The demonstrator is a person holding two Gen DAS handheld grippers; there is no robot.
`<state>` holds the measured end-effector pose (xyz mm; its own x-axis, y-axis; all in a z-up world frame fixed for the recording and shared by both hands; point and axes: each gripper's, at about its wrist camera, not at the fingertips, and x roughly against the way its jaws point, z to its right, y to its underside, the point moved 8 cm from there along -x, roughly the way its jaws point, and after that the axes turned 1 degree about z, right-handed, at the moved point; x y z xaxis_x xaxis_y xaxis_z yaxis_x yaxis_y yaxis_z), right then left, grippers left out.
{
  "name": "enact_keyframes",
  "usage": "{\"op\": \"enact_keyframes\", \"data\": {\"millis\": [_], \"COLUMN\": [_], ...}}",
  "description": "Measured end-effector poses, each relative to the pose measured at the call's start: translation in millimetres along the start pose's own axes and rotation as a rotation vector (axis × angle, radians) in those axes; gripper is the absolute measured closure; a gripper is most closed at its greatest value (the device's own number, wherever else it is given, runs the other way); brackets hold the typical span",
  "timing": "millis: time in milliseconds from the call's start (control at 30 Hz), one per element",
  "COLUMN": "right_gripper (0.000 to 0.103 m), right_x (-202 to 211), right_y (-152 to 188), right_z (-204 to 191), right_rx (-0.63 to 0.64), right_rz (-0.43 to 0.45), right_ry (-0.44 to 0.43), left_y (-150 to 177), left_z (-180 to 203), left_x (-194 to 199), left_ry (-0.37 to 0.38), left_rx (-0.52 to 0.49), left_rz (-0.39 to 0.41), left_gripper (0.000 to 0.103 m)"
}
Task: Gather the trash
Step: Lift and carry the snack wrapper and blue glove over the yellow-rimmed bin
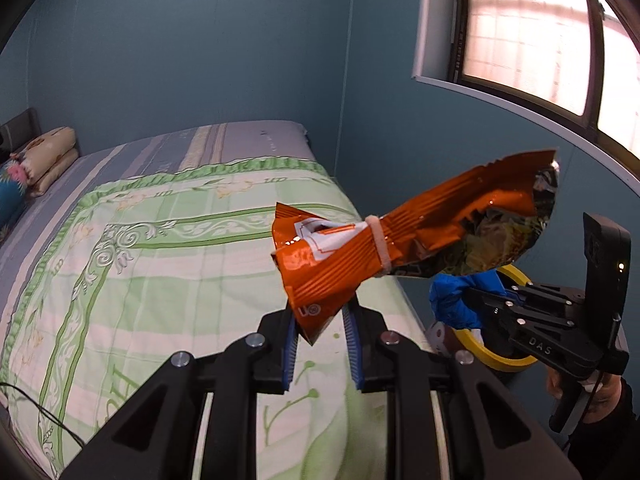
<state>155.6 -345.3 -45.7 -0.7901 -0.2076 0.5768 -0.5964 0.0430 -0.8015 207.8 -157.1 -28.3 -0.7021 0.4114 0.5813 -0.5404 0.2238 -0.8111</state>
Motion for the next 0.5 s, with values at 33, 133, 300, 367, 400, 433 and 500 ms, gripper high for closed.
{"op": "enact_keyframes", "data": {"millis": [33,133,300,367,400,433,500], "right_gripper": [0.094,0.094,0.094,0.094,0.094,0.094,0.094], "right_x": [3,12,28,33,35,37,41], "right_y": [0,2,8,12,14,16,21], "right_z": [7,25,57,70,76,81,92], "right_rx": [-0.009,-0.038,-0.082,-0.101,-0.111,-0.121,-0.141], "right_rz": [0.006,0.022,0.043,0.048,0.050,0.052,0.051], "right_ry": [0.015,0.043,0.096,0.119,0.129,0.137,0.157], "left_y": [-1,-4,-9,-10,-10,-11,-11], "left_z": [8,26,64,81,87,96,110], "left_x": [-2,-8,-16,-21,-23,-26,-30], "left_ry": [0.012,0.031,0.076,0.097,0.106,0.117,0.132], "left_rx": [-0.007,-0.034,-0.085,-0.102,-0.108,-0.119,-0.137], "left_rz": [-0.005,-0.012,-0.019,-0.028,-0.032,-0.036,-0.039], "left_gripper": [0.083,0.083,0.083,0.083,0.083,0.083,0.083]}}
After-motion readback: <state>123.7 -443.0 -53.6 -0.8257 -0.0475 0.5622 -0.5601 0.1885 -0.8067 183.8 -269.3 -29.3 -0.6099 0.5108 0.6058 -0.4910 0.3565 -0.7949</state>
